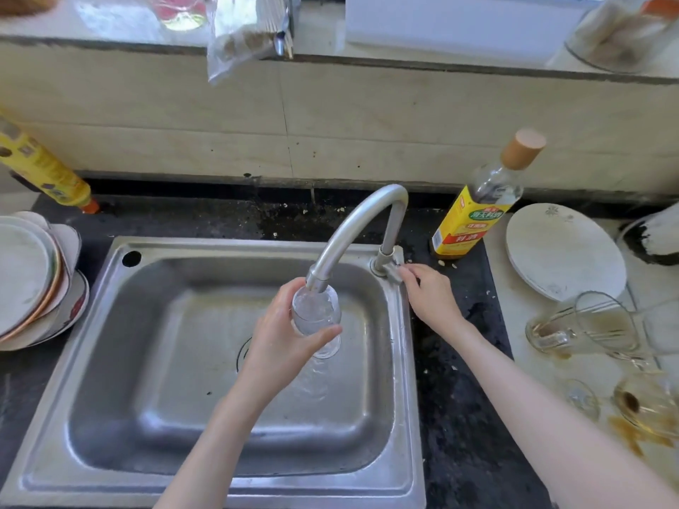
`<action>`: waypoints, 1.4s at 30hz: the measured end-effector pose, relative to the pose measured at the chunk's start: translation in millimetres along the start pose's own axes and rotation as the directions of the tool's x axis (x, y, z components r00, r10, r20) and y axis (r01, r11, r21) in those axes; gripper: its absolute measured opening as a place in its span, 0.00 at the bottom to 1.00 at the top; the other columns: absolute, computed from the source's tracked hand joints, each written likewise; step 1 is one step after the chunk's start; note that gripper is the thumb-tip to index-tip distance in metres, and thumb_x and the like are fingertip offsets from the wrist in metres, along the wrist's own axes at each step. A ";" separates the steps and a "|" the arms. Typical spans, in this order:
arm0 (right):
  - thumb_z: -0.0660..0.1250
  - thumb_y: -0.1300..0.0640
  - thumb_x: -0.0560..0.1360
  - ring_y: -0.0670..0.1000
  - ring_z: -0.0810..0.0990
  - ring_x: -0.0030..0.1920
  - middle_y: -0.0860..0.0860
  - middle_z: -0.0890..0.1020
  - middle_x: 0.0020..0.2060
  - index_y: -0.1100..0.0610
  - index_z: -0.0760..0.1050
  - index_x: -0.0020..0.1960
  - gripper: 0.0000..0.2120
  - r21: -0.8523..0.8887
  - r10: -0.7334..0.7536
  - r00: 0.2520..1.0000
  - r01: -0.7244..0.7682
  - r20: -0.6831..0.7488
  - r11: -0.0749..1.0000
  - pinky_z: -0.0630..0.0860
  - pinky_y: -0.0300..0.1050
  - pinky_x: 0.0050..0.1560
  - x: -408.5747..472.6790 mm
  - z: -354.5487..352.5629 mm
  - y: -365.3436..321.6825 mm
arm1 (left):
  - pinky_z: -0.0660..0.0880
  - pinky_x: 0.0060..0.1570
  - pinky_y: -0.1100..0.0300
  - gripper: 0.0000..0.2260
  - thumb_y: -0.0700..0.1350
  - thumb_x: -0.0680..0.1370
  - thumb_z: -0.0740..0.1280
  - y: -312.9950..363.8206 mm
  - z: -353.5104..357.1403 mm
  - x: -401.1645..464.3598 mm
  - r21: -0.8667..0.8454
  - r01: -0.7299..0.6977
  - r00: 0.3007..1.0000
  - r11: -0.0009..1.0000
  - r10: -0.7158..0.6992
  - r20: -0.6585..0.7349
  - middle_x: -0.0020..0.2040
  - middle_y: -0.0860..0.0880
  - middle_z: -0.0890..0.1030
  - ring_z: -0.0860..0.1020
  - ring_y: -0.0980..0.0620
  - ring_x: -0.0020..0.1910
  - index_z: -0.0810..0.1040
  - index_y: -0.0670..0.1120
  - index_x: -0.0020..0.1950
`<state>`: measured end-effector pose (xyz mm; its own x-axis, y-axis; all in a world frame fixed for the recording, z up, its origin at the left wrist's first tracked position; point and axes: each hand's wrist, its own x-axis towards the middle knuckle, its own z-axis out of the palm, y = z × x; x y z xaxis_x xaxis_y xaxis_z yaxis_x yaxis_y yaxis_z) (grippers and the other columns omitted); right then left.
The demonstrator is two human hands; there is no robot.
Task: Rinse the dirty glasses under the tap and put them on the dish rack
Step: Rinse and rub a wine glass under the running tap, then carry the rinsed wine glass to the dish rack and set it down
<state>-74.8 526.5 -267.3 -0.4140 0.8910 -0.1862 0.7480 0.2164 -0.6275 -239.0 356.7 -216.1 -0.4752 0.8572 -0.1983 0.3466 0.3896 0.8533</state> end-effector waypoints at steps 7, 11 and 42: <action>0.59 0.53 0.80 0.58 0.76 0.60 0.58 0.77 0.62 0.62 0.71 0.67 0.19 0.164 0.192 0.973 -0.212 0.131 0.963 0.71 0.54 0.64 3.2 -11.1 -8.8 | 0.66 0.46 0.76 0.26 0.46 0.66 0.77 10.0 -5.5 -0.2 0.030 -0.037 0.998 0.999 0.039 -0.051 0.52 0.64 0.71 0.73 0.54 0.53 0.69 0.61 0.58; 0.61 0.56 0.79 0.58 0.76 0.58 0.60 0.78 0.57 0.64 0.74 0.61 0.15 0.186 0.226 0.967 -0.203 -0.113 0.961 0.70 0.50 0.59 -36.2 -7.0 -22.2 | 0.69 0.42 0.71 0.22 0.45 0.66 0.76 7.6 -7.9 -3.5 -0.069 0.030 0.994 0.997 -0.036 -0.102 0.52 0.58 0.75 0.75 0.54 0.50 0.71 0.57 0.54; 0.66 0.53 0.76 0.46 0.80 0.49 0.46 0.83 0.42 0.53 0.83 0.44 0.08 0.525 0.048 0.994 -0.095 0.102 0.846 0.74 0.38 0.55 -121.9 1.5 -89.0 | 0.70 0.60 0.55 0.23 0.55 0.77 0.61 -45.4 -7.2 -59.0 0.471 -0.248 0.961 0.847 0.151 0.233 0.64 0.47 0.74 0.73 0.46 0.62 0.68 0.46 0.69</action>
<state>-91.6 398.0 -189.9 -0.4288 0.8548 -0.2924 0.3997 -0.1108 -0.9099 -232.5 285.9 -239.7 -0.2154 0.9609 -0.1738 0.7923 0.2760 0.5442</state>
